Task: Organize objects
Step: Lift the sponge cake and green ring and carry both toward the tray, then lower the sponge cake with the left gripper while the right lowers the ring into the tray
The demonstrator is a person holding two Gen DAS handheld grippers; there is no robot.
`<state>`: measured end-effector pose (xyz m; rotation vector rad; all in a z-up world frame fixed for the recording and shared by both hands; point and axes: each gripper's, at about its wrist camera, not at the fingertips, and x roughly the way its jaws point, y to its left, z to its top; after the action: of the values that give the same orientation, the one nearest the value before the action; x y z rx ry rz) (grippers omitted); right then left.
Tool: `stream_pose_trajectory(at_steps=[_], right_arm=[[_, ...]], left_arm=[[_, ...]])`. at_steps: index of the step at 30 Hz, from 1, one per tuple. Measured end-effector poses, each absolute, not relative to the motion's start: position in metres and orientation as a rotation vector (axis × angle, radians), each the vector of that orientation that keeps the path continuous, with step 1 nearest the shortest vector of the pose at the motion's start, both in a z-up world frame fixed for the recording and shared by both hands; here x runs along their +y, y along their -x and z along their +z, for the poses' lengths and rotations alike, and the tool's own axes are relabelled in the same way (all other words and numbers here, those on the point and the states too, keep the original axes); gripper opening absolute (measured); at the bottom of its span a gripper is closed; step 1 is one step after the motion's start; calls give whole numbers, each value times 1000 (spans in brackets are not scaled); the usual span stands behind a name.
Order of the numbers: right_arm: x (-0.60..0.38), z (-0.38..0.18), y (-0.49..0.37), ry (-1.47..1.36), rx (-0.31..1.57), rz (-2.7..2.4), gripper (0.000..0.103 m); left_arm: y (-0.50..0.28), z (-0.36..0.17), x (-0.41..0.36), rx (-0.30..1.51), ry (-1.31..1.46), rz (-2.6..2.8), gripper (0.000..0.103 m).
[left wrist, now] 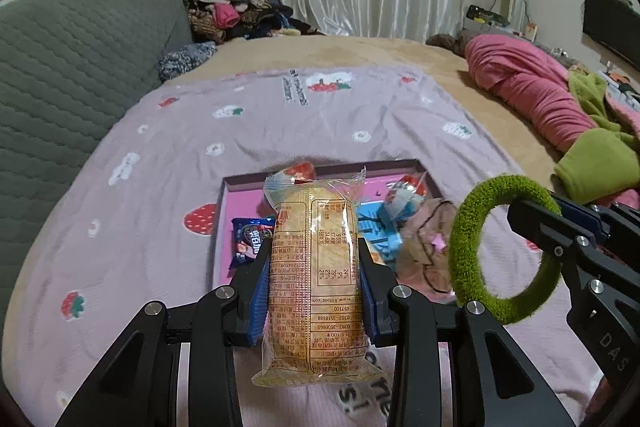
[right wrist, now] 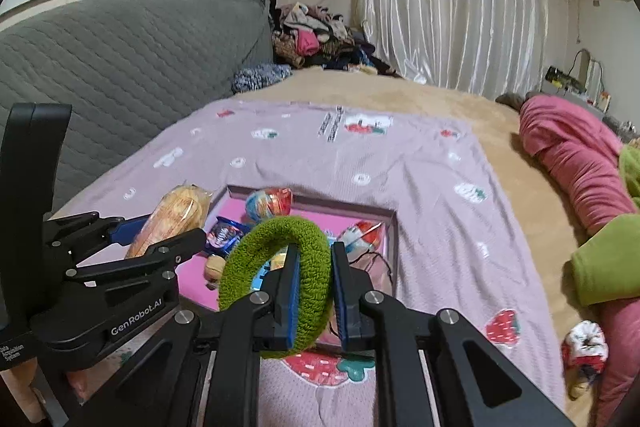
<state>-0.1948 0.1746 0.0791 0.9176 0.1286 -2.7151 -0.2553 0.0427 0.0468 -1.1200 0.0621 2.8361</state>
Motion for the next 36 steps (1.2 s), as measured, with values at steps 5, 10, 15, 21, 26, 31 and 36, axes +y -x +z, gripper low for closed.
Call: stream_pose_trajectory(at_steps=[5,10,15,21,26,31,36], right_arm=[[175,47,222,-961,109,-2689,15],[173,20,244,-988,81,-2668,15],[171,-4,255,-1022,77,-2654,15],[169,-30,264,-1077,113,-2652,15],[170,-43,271,-1106,124,-2650,15],[165,-48,274,-1114,147,-2650,15],[165,-50,276,-1127,147,-2652,20]], left_arm=[[284,5,45,69,1180,2822,38],[304,-30,49,84,1216,2829,38],[310,-50,55,119,1231,2840,38],[316,-73,55,123,1267,2827,38],[320,-88,54,123,1298,2816,39],[320,-91,55,121,1280,2822,40],[321,-92,56,118,1277,2823,41]])
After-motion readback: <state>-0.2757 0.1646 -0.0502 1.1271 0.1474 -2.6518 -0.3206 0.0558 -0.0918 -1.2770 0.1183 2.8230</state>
